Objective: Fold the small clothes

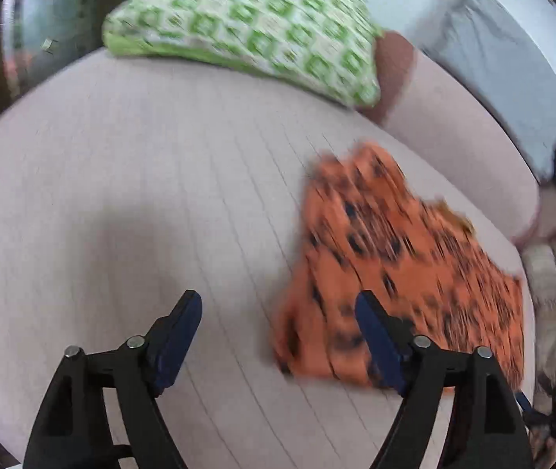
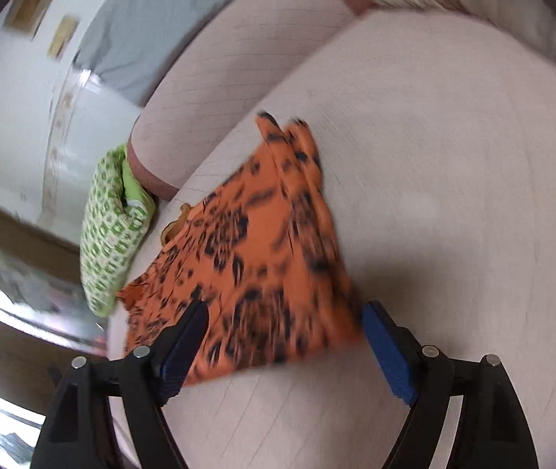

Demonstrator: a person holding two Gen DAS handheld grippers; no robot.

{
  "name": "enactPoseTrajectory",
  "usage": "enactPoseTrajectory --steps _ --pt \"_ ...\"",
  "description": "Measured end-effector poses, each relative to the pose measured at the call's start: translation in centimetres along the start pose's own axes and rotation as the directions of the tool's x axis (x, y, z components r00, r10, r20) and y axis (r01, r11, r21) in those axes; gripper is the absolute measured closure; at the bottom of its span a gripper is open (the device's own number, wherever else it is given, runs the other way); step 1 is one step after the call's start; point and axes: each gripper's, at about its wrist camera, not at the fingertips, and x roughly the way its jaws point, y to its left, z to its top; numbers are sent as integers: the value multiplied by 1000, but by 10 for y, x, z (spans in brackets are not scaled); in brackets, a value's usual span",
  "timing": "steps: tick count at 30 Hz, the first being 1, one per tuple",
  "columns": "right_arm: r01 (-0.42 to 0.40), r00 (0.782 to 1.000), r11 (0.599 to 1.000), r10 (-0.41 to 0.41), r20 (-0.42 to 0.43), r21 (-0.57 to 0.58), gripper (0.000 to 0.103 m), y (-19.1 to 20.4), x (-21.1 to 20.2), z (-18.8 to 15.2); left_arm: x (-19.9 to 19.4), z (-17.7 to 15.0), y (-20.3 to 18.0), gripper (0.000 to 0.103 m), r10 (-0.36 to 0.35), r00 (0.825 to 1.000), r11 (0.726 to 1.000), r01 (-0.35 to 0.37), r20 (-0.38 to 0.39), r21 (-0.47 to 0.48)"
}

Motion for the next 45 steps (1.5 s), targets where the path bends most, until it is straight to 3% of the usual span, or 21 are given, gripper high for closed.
enactPoseTrajectory --steps 3,6,8,12,14,18,19,20,21,23,26,28,29,32,35,38,42,45 --pt "-41 999 996 44 -25 83 20 -8 16 -18 28 -16 -14 21 29 998 999 -28 -54 22" --pt "-44 999 979 45 -3 199 19 -18 36 -15 36 -20 -26 16 92 996 996 -92 1 0" --pt "-45 998 965 32 57 257 20 -21 35 -7 38 -16 -31 16 79 997 996 -80 -5 -47" --pt "-51 996 940 21 91 336 21 -22 46 0 37 -18 -26 16 79 997 982 -76 10 -173" --pt "-42 995 944 12 95 327 21 -21 44 1 26 -27 -19 16 127 990 969 -110 62 -223" --pt "-29 995 950 -2 99 311 27 -20 40 0 29 -29 -12 16 121 991 963 -103 58 -249" --pt "-22 995 953 -10 102 303 27 -16 41 0 31 -28 -15 22 125 990 966 -108 59 -233" --pt "-17 995 955 -14 102 295 29 -13 43 0 33 -26 -20 47 110 992 973 -96 55 -209" --pt "-12 995 960 -17 102 280 32 -9 43 1 36 -23 -23 65 92 995 978 -84 37 -189" --pt "21 995 971 -44 92 238 32 -1 47 3 38 -18 -23 81 86 996 982 -83 14 -171" --pt "50 994 974 -69 81 220 36 0 52 4 43 -13 -21 87 73 997 982 -73 -2 -173" --pt "89 992 978 -104 70 190 63 1 57 7 42 -10 -25 89 75 997 985 -76 -14 -153" --pt "113 991 979 -123 51 168 88 3 60 9 40 -7 -27 90 77 997 986 -79 -19 -144" --pt "131 991 986 -132 7 101 92 14 61 18 25 6 -34 92 57 998 990 -56 11 -133" --pt "88 994 995 -90 55 42 93 42 31 29 -23 16 -52 93 36 992 997 -28 121 -72" --pt "56 994 998 -53 97 -32 93 70 -4 27 -60 10 -61 93 11 984 999 -2 176 -52" --pt "22 995 998 -17 97 -58 93 66 -49 -6 -95 -45 -46 93 -2 983 999 10 182 -42" --pt "64 998 994 -61 28 -94 88 36 -57 -48 -66 -101 -20 91 82 993 996 -78 79 -47"
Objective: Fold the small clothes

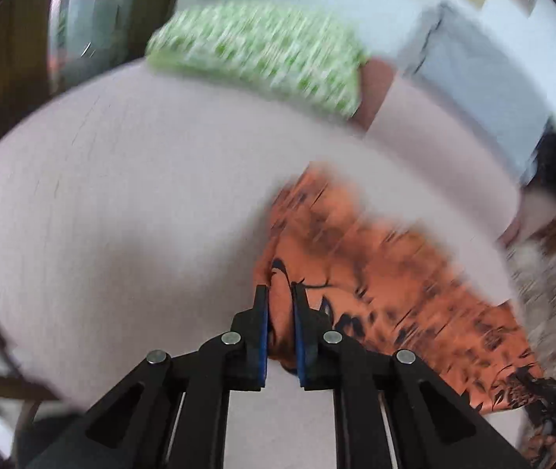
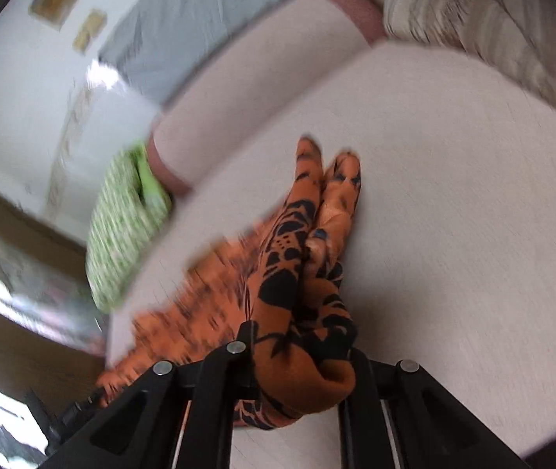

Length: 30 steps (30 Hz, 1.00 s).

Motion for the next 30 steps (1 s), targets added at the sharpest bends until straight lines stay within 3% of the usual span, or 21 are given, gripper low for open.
enactPoseTrajectory --steps 1,2,3,4,5,6,8,11,13,17,22,24,25,26,27,30 --pt "21 998 1000 -20 -57 15 86 -21 8 -21 23 -17 11 85 45 995 999 -45 -88 6" --pt "53 994 998 -49 -101 38 82 -38 16 -33 34 -24 19 82 47 990 999 -49 -132 -16" --pt "86 985 992 -71 -156 94 81 -61 26 -44 34 -25 27 81 4 995 999 -9 -103 -50" --pt "28 990 986 -4 -142 167 78 -76 24 -48 29 -21 27 69 8 996 999 -11 -92 -41" --pt "6 994 978 17 -107 210 68 -82 15 -47 22 -13 24 61 29 997 999 -31 -76 -21" --pt "31 996 979 -14 -86 200 51 -80 8 -44 11 -2 20 56 26 999 1000 -27 -26 -10" --pt "65 998 987 -64 -14 149 34 -70 -10 -33 -8 20 13 36 9 998 1000 -10 62 20" --pt "78 995 993 -83 63 84 34 -54 -29 -10 -11 48 -1 32 12 993 997 -22 121 80" --pt "66 995 997 -69 77 34 34 -39 -26 7 5 63 -9 32 5 996 992 -16 89 124" --pt "56 997 994 -51 56 -89 34 -19 -3 38 62 86 -33 32 15 999 977 -8 -28 215" --pt "75 997 985 -77 -7 -154 34 -19 32 65 103 102 -58 32 26 999 939 -13 -34 342" --pt "77 997 977 -81 -13 -198 34 -16 40 70 115 107 -66 38 20 999 926 -6 -34 378" --pt "80 996 974 -86 -17 -210 34 -15 45 72 119 108 -67 50 18 999 922 -1 -41 387" --pt "89 995 971 -95 -14 -221 34 -15 48 75 126 112 -69 78 19 998 919 7 -61 394" --pt "98 995 969 -102 -9 -225 34 -17 50 77 135 115 -70 93 36 995 917 2 -88 400" --pt "109 993 970 -116 -21 -219 34 -22 61 86 150 120 -65 98 46 991 931 4 -128 365"
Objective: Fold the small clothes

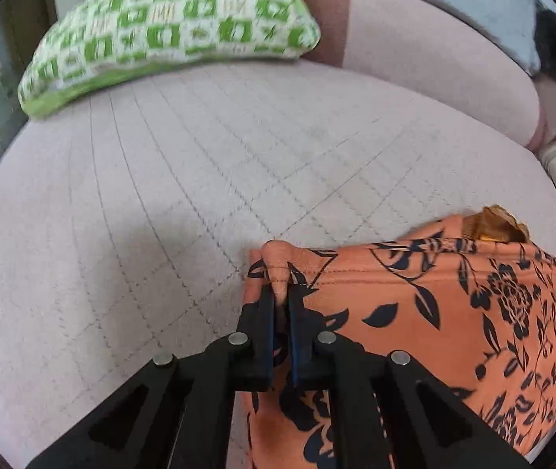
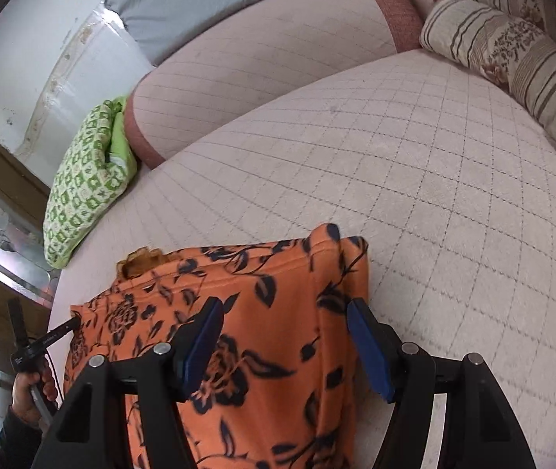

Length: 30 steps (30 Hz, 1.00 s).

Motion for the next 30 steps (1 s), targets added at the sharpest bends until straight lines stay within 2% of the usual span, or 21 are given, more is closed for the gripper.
enactPoseTrajectory --steps 2,4,5,6,8,10,11,12,13,16,18,19,21,22,23,24,26,28,30 --pt "24 1000 999 -24 -18 -23 37 1 13 5 0 1 -1 98 5 1000 1000 -5 12 5" --pt "62 997 996 -65 -45 -56 80 2 26 10 -3 2 -4 99 27 999 999 -27 31 23" --pt "83 994 994 -87 -67 -67 95 3 32 12 -6 4 -3 99 35 998 999 -36 54 17" --pt "103 992 992 -107 -61 -73 96 4 31 14 -9 6 -1 99 37 997 999 -37 70 8" --pt "125 992 987 -122 33 -96 96 15 12 15 -17 8 7 100 43 993 999 -40 108 -26" --pt "188 981 973 -179 73 -137 96 18 12 14 -2 5 8 100 58 996 998 -56 69 -35" --pt "209 978 967 -209 19 -144 95 12 29 13 11 1 7 99 87 995 996 -85 42 -31" --pt "194 978 973 -202 -52 -126 92 2 47 12 11 -2 5 99 105 993 994 -105 56 -19" --pt "169 981 981 -176 -75 -98 91 -6 54 11 6 -2 3 99 116 991 993 -116 65 -14" --pt "146 989 989 -146 4 -21 82 -14 30 12 -15 -1 4 95 95 990 995 -92 108 -34" --pt "181 982 983 -179 63 -34 80 -8 8 12 -34 -3 6 94 111 985 994 -107 134 -39" --pt "173 981 984 -169 91 -40 80 -3 -6 11 -43 -6 6 92 111 982 994 -106 150 -39" --pt "106 988 993 -100 121 -48 79 10 -32 3 -65 -16 3 90 110 979 994 -107 171 -29" --pt "59 991 997 -52 127 -52 77 19 -44 -4 -72 -20 2 85 114 977 994 -112 178 -21" --pt "24 992 998 -16 124 -60 68 25 -51 -11 -83 -29 -2 75 119 976 993 -118 181 -16" --pt "-23 994 997 31 109 -74 49 34 -60 -25 -87 -34 -7 69 125 976 992 -123 179 -21" --pt "-76 993 993 84 87 -86 22 42 -63 -46 -99 -50 -15 56 122 975 992 -118 184 -32" --pt "-94 993 990 101 64 -104 22 49 -56 -68 -105 -64 -23 54 132 976 991 -128 175 -32" --pt "-62 998 994 62 6 -91 22 41 -37 -80 -105 -75 -31 54 122 980 992 -120 158 -25"
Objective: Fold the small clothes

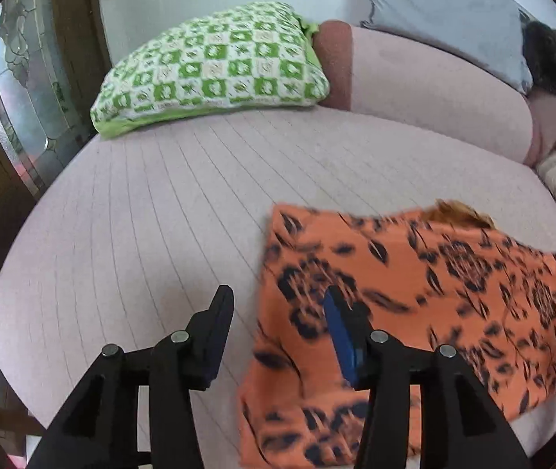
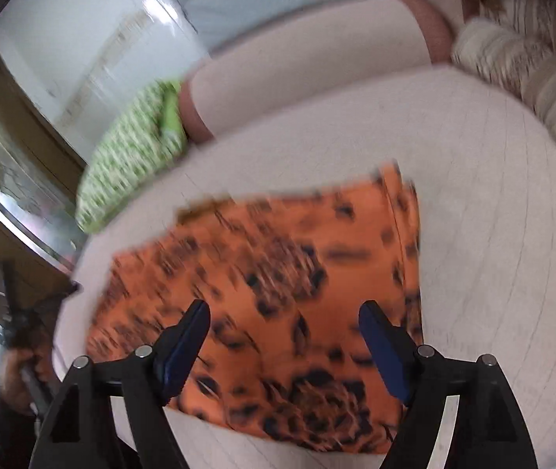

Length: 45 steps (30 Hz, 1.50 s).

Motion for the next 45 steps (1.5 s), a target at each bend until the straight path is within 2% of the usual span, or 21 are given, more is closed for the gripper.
enactPoseTrajectory --steps 2,3,5,7,9,12,14,15,17,20,22,24,26,28,29,33,35,37,39,41,45 --pt "52 997 997 -48 -62 62 26 -24 23 -6 -3 -8 -5 54 0 1000 1000 0 -16 0" --pt "48 997 994 -41 -69 101 27 -33 25 -9 -6 -12 -7 54 -6 1000 1000 6 -23 -2" --pt "44 999 990 -40 -29 132 25 -33 11 -5 -8 -15 -8 54 -11 1000 1000 10 -23 -5" --pt "57 998 992 -59 18 111 25 -23 -8 0 -10 -18 -10 54 -9 1000 1000 9 -23 -3" --pt "4 999 998 -7 49 61 24 -9 -23 1 -11 -20 -10 54 -12 1000 1000 11 -21 -7" --pt "18 1000 1000 -18 7 20 23 -8 -12 -4 -10 -23 -11 54 -9 1000 1000 9 -30 -11" --pt "74 995 995 -69 -71 70 25 -24 17 -6 -7 -25 -11 54 -10 999 1000 9 -46 -14" --pt "66 995 988 -55 -80 143 26 -41 23 -9 -7 -27 -11 54 -11 999 1000 10 -50 -13" --pt "26 999 983 -21 -29 182 26 -40 7 -5 -8 -29 -10 51 -2 999 1000 1 -44 -8" --pt "5 1000 996 -8 31 92 25 -16 -15 3 -3 -31 -10 49 8 999 1000 -9 -48 -16" --pt "-22 999 999 21 35 30 24 -6 -15 7 1 -33 -11 49 3 998 1000 -5 -60 -25" --pt "-10 1000 999 10 4 39 22 -14 2 6 7 -36 -14 49 5 997 1000 -6 -74 -21" --pt "61 996 992 -53 -75 113 24 -44 30 -3 14 -41 -15 48 3 995 1000 -5 -95 -18" --pt "13 1000 985 -11 -17 174 25 -52 18 -3 24 -48 -16 48 4 993 1000 -5 -119 -11" --pt "9 1000 984 -6 -19 179 24 -48 12 1 31 -51 -16 47 17 992 1000 -17 -124 2" --pt "-32 999 997 30 34 71 24 -17 -7 30 37 -53 -22 42 58 993 998 -54 -105 38" --pt "-37 998 999 35 44 39 22 -10 2 43 38 -51 -20 40 51 993 999 -50 -109 20" --pt "-7 1000 999 7 9 43 18 -18 28 55 40 -49 -17 39 46 993 999 -46 -112 9" --pt "87 990 988 -72 -122 129 18 -46 74 58 41 -49 -16 39 41 993 999 -41 -111 7" --pt "83 994 983 -70 -83 166 17 -47 68 59 41 -50 -13 37 44 993 999 -43 -112 11" --pt "19 1000 996 -19 4 83 17 -16 38 68 48 -52 -8 33 41 992 999 -43 -123 -19"
